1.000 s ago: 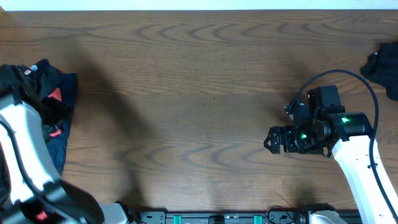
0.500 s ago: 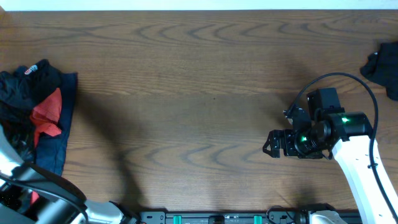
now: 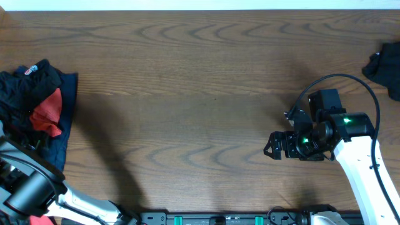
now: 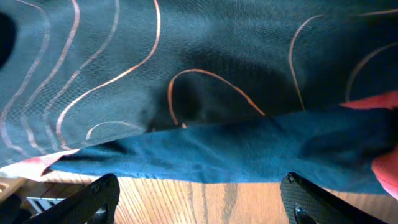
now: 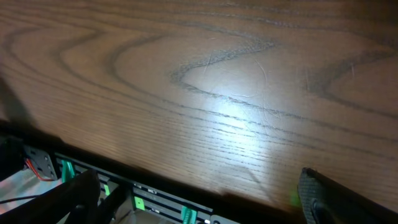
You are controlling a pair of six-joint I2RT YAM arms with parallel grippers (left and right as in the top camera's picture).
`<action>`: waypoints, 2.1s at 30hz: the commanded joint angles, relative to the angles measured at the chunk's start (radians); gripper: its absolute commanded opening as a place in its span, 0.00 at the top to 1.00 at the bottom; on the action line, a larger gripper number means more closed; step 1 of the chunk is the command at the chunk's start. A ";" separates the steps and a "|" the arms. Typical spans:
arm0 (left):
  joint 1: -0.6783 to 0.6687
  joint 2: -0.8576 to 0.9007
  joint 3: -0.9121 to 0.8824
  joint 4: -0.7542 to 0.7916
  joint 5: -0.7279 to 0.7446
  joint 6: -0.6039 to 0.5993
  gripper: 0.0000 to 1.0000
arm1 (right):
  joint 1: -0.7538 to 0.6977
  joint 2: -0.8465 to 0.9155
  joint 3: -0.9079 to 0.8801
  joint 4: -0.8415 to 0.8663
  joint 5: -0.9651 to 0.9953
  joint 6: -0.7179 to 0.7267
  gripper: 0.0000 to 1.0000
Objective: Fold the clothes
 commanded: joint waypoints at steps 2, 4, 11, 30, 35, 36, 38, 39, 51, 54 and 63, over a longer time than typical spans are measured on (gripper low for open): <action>0.003 0.021 0.024 0.009 0.006 0.014 0.14 | 0.023 -0.003 0.021 -0.008 -0.022 -0.021 0.01; 0.003 0.021 0.031 0.013 0.006 0.021 0.14 | 0.023 -0.003 0.021 -0.014 -0.022 -0.021 0.01; 0.002 0.021 0.104 -0.004 0.002 0.033 0.14 | 0.023 -0.003 0.021 -0.005 -0.022 -0.021 0.01; 0.137 0.023 0.125 0.003 0.042 0.038 0.12 | 0.023 -0.003 0.021 -0.008 -0.029 -0.020 0.01; 0.105 0.039 0.124 0.000 0.042 0.039 0.12 | 0.023 -0.003 0.021 0.000 -0.029 -0.020 0.01; 0.095 0.043 0.124 0.000 0.042 0.039 0.12 | 0.023 -0.003 0.021 0.000 -0.029 -0.020 0.01; 0.071 0.056 0.124 0.001 0.042 0.052 0.09 | 0.023 -0.003 0.021 -0.003 -0.029 -0.020 0.01; 0.063 0.064 0.124 0.001 0.041 0.056 0.08 | 0.023 -0.003 0.021 -0.006 -0.029 -0.020 0.01; 0.045 0.120 0.124 0.014 0.041 0.066 0.05 | 0.023 -0.003 0.021 -0.030 -0.031 -0.020 0.01; 0.045 0.120 0.124 0.021 0.040 0.066 0.05 | 0.023 -0.003 0.021 -0.029 -0.042 -0.020 0.01; 0.057 0.120 0.125 0.050 0.029 0.074 0.04 | 0.023 -0.003 0.021 -0.030 -0.056 -0.020 0.01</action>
